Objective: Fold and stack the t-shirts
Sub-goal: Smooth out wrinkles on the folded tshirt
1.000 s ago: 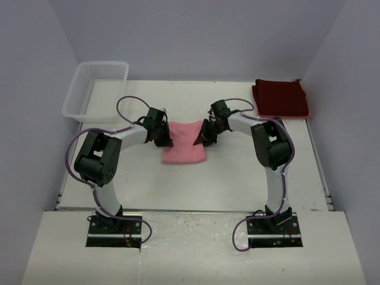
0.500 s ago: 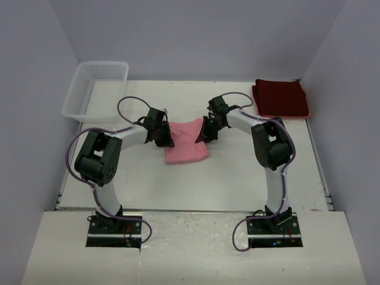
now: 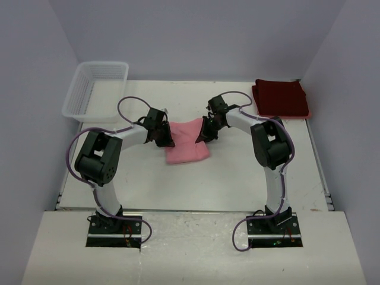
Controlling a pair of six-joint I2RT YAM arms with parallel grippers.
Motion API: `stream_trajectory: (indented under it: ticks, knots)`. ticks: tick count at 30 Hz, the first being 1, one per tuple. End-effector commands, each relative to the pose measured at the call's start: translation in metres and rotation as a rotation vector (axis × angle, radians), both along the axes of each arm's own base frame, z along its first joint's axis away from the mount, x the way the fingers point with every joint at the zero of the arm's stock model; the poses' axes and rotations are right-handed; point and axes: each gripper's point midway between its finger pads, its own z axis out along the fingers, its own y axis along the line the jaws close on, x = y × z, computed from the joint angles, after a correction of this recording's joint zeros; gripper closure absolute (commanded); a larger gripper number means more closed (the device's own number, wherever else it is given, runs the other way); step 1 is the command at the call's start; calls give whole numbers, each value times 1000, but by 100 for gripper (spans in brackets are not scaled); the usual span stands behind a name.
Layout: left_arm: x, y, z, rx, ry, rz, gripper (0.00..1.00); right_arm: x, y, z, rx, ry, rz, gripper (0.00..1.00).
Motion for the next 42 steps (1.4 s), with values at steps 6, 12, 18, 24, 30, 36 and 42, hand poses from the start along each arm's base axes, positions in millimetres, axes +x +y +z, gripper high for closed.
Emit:
stream_trajectory:
  ticks: [6,12,18,24,30,36,42]
  knots:
    - [14,-16,47,-70,-163,-41,56,37,-17,24,-164,-164,19,100]
    - [27,-21,133,-101,-364,3,46,62,-46,37,-356,-265,8,100]
    - [13,-23,159,-144,-400,-11,45,85,-70,52,-513,-328,-3,100]
    - [1,-22,149,-130,-371,-35,45,113,-94,70,-633,-395,-50,100]
    - [-12,-18,130,-124,-330,-9,45,139,-136,79,-814,-456,-102,100]
    - [-17,-22,112,-129,-290,-29,45,153,-150,85,-833,-474,-110,100]
    - [-11,-25,111,-121,-286,-43,45,147,-131,74,-734,-438,-79,100]
